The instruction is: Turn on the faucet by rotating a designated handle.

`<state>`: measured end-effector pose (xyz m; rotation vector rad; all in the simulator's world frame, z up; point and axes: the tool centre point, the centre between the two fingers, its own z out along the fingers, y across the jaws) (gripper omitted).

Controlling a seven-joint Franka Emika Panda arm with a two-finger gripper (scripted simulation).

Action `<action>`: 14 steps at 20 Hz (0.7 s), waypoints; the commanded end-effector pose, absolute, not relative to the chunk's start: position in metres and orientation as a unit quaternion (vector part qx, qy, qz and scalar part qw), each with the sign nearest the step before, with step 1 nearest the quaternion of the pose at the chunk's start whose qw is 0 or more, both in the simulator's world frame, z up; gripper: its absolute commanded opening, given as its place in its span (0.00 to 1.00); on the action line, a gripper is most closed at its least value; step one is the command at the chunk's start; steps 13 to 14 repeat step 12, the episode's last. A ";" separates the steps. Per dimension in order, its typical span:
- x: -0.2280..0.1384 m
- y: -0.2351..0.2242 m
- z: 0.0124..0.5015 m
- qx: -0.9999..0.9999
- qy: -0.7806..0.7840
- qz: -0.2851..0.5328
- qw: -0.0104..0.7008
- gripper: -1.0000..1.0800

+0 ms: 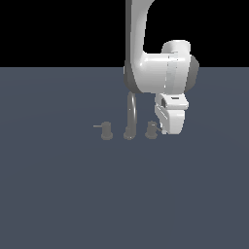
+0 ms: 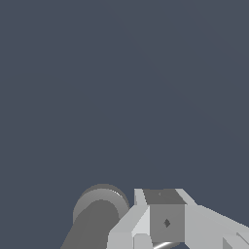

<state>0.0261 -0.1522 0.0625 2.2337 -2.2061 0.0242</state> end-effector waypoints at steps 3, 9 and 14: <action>0.018 -0.123 0.063 0.720 -0.694 0.000 0.000 0.00; 0.025 -0.105 0.063 0.717 -0.697 0.002 0.000 0.00; 0.028 -0.088 0.063 0.720 -0.694 0.000 0.000 0.00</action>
